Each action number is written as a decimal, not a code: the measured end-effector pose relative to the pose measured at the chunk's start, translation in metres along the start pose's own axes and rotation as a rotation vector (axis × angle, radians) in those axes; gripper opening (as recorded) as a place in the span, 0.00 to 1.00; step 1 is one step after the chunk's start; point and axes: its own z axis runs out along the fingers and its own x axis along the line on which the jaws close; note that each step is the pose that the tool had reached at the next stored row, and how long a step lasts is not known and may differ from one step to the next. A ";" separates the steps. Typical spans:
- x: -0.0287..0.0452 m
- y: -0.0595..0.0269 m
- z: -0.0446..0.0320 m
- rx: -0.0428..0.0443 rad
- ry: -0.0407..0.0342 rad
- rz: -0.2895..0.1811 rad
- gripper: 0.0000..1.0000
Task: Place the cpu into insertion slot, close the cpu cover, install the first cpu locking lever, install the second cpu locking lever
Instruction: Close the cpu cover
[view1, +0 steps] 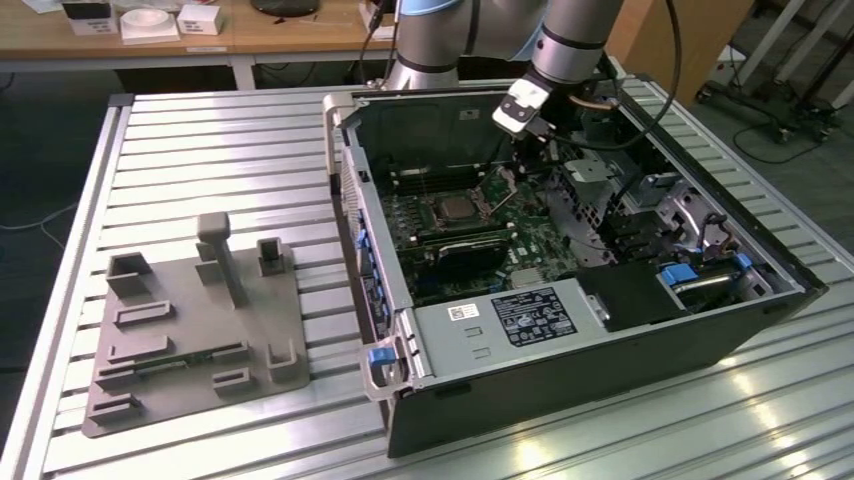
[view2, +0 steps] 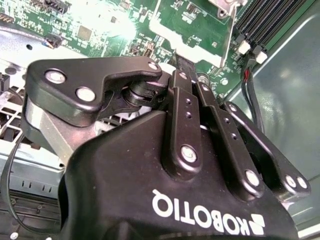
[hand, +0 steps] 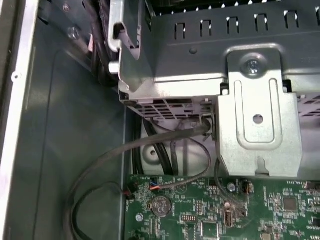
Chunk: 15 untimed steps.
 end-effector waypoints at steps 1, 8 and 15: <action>0.0000 -0.0009 0.0000 0.0000 -0.0001 0.000 0.11; -0.0002 -0.0080 0.0001 0.0001 -0.0001 0.000 0.11; -0.0003 -0.0168 0.0001 0.0001 -0.0001 0.000 0.11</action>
